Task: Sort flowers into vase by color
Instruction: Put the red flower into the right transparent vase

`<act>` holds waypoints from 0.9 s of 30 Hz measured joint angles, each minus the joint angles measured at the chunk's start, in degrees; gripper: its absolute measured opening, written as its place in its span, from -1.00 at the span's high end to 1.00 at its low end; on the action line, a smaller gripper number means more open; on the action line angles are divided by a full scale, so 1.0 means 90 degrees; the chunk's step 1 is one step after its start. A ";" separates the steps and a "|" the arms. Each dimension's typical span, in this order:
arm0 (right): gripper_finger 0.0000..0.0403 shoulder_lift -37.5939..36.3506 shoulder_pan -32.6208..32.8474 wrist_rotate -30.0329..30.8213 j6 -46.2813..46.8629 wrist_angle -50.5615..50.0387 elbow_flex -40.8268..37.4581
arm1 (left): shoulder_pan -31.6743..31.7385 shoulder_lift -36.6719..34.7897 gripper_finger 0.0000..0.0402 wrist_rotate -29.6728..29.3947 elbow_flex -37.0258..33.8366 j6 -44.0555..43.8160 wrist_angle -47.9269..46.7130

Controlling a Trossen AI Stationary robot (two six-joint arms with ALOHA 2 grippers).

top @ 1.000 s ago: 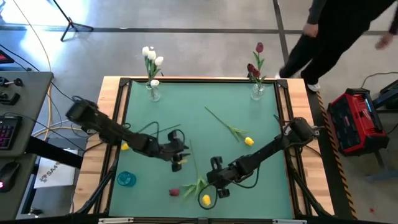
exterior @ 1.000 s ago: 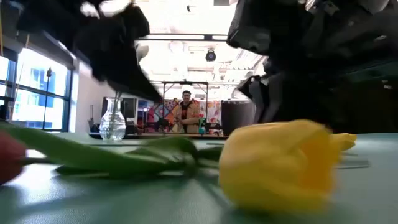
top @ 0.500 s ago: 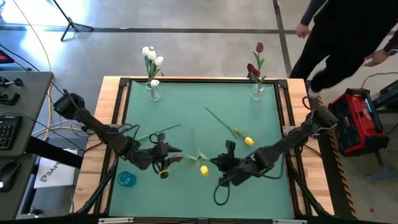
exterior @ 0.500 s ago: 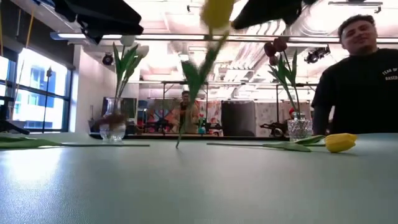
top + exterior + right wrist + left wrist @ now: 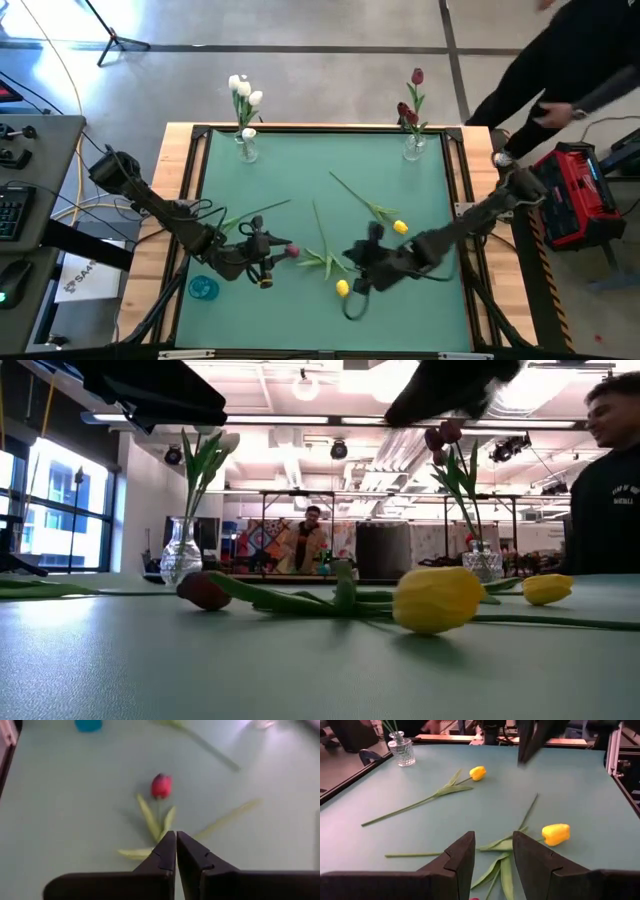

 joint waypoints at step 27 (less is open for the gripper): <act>0.53 0.0969 -0.1502 -0.1226 0.0422 -0.1817 0.0141 | 0.0258 0.0046 0.39 -0.0208 -0.0002 -0.0935 -0.0679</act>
